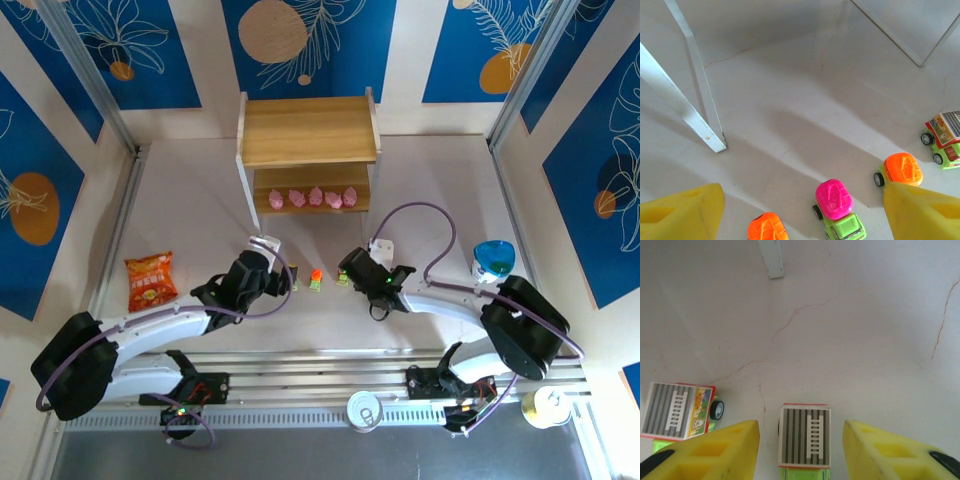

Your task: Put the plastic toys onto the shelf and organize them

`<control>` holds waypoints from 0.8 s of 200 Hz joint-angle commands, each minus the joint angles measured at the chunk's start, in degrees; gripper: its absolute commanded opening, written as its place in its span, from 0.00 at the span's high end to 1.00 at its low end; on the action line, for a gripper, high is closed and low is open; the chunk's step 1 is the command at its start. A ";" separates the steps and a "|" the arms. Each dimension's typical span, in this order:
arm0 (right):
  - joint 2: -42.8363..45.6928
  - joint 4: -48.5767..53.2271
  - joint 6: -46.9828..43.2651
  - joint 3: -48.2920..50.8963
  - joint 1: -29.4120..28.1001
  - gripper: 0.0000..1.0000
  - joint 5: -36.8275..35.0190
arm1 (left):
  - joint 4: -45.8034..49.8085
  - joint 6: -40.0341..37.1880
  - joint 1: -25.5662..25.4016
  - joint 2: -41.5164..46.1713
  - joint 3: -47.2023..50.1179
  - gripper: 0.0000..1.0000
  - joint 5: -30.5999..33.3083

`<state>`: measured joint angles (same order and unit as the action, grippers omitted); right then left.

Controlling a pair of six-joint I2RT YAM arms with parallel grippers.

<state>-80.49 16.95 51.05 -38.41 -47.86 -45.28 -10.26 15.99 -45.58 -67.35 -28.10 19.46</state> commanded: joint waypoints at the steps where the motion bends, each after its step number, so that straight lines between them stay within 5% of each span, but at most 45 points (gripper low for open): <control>1: -1.15 -0.34 -0.74 -1.49 0.73 0.53 0.99 | -0.36 0.54 0.79 -0.36 -0.11 0.17 -1.16; 85: -4.40 -2.19 -0.65 -2.02 1.10 0.57 2.21 | -0.29 1.01 1.27 -1.28 -0.42 0.16 -2.05; 160: -5.36 -1.92 -0.16 -1.87 1.14 0.70 1.51 | -0.09 0.84 1.72 -1.54 -0.64 0.16 -2.26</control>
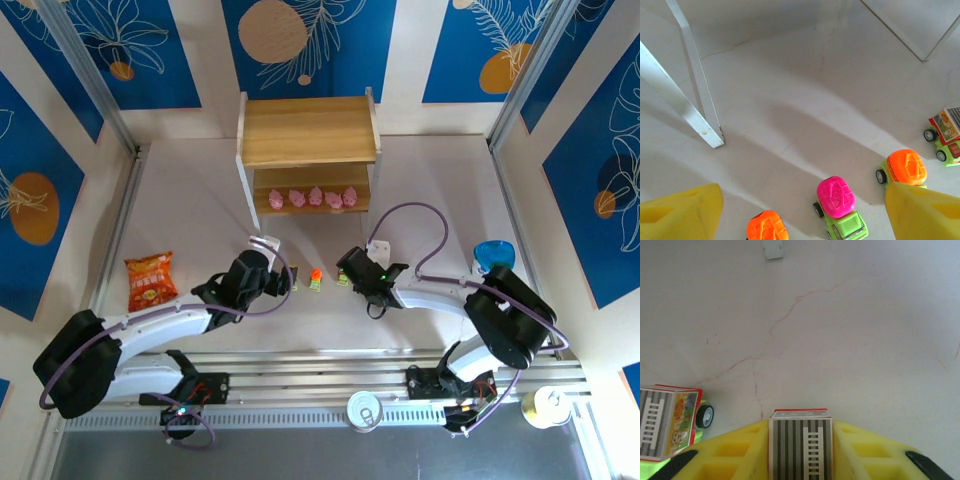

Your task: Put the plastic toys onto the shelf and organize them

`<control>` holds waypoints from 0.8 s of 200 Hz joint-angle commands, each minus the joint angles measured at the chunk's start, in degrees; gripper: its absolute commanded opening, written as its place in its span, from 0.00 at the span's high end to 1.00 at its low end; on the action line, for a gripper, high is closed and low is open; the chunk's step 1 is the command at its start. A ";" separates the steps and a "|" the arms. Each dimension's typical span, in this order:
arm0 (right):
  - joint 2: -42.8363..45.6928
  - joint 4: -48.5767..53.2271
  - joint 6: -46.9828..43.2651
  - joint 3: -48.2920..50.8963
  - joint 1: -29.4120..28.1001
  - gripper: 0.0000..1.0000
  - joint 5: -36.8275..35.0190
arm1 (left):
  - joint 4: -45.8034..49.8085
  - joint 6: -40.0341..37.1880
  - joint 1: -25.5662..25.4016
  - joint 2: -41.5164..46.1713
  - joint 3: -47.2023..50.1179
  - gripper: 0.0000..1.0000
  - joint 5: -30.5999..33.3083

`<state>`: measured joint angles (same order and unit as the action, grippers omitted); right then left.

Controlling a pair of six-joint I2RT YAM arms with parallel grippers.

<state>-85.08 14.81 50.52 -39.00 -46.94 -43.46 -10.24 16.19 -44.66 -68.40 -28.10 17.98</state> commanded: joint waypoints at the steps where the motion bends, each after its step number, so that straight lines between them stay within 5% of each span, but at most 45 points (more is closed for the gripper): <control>1: -0.74 0.22 0.37 -1.26 0.20 0.71 -0.35 | -0.12 0.71 0.80 -0.50 -0.69 0.16 -0.85; 66: 2.14 2.87 -0.26 -1.38 -0.90 0.80 -1.45 | -0.13 0.51 0.98 -0.59 -0.73 0.15 -1.06; 160: 19.71 21.40 -1.85 -6.96 -6.56 0.80 -5.48 | -2.38 -1.59 0.68 -0.64 -0.52 0.15 -4.88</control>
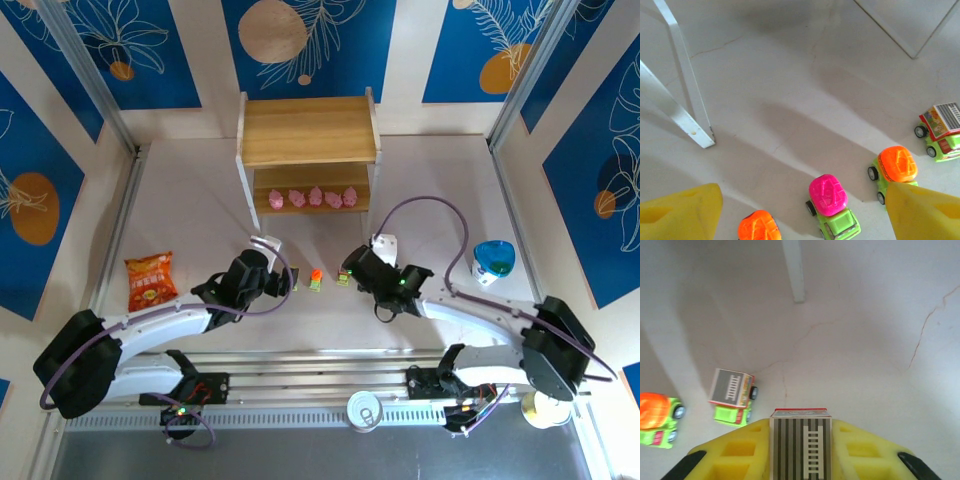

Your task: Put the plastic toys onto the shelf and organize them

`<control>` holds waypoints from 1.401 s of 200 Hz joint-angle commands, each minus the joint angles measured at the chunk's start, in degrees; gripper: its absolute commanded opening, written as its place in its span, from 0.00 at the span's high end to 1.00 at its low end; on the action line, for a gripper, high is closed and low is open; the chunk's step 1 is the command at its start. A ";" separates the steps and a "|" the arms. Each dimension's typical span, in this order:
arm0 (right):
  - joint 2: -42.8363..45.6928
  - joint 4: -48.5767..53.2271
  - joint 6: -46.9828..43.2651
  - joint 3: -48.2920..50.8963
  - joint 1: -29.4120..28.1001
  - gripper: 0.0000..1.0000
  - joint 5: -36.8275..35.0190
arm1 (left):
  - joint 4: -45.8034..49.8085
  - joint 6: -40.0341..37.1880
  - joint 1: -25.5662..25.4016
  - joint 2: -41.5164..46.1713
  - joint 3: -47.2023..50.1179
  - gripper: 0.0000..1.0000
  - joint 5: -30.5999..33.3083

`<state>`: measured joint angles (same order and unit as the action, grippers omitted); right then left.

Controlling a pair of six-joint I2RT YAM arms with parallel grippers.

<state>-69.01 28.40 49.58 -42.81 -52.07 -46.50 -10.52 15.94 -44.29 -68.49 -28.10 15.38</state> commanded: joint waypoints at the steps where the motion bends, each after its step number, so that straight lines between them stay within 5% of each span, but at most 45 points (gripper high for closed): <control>1: 3.81 7.98 -0.94 -3.29 -1.52 0.81 -2.45 | -2.11 -1.44 0.28 -0.53 -0.49 0.15 -2.37; 135: 0.29 23.77 -15.62 -36.17 -4.45 0.80 -1.53 | -6.01 -6.28 -4.58 2.40 0.57 0.14 -3.59; 280: -17.48 29.59 -28.69 -70.08 8.19 0.81 10.69 | -5.25 -6.32 -4.58 1.35 -0.05 0.12 -2.65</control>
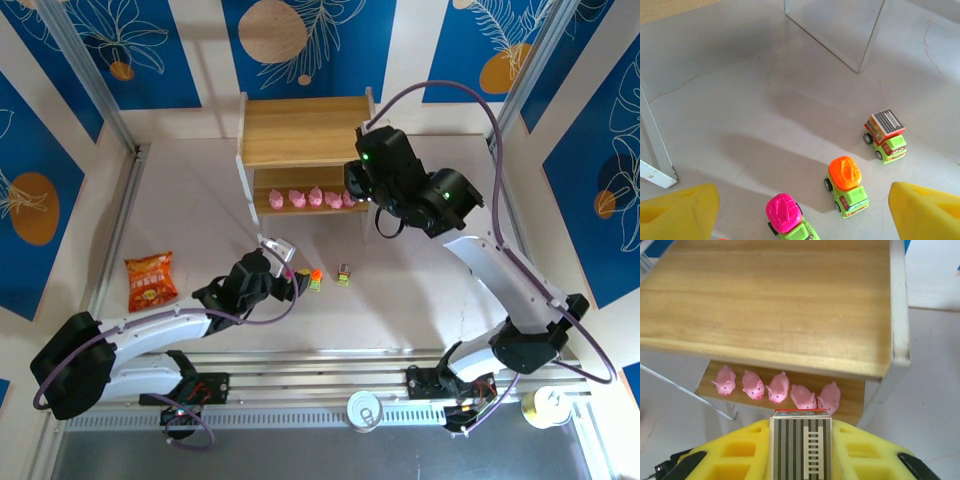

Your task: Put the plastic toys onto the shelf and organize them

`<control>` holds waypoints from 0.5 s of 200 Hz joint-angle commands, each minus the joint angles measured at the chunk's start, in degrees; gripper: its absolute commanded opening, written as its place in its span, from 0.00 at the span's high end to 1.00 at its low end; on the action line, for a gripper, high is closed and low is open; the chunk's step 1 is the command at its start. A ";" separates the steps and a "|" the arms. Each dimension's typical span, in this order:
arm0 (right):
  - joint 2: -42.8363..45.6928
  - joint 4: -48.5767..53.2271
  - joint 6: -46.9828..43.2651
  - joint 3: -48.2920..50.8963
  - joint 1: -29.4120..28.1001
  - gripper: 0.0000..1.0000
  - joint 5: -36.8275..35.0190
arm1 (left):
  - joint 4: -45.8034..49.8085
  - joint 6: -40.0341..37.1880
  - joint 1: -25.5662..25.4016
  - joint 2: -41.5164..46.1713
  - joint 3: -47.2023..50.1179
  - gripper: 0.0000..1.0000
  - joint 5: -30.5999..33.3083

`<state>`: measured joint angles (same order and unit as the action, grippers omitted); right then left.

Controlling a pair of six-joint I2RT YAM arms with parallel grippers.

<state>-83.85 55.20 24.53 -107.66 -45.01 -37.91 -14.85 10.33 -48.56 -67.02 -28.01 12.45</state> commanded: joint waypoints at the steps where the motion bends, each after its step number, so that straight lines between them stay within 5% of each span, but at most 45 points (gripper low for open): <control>1: -2.77 2.84 -3.72 -5.43 1.23 0.81 2.12 | -0.95 -0.68 -0.31 -0.12 -0.17 0.12 0.28; 100: -17.05 8.97 -6.92 -24.21 7.50 0.80 4.57 | -0.18 -0.97 -0.22 0.14 -0.38 0.12 1.32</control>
<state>-98.52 61.36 19.68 -127.39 -38.35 -34.39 -14.81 10.31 -48.56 -67.02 -28.01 12.73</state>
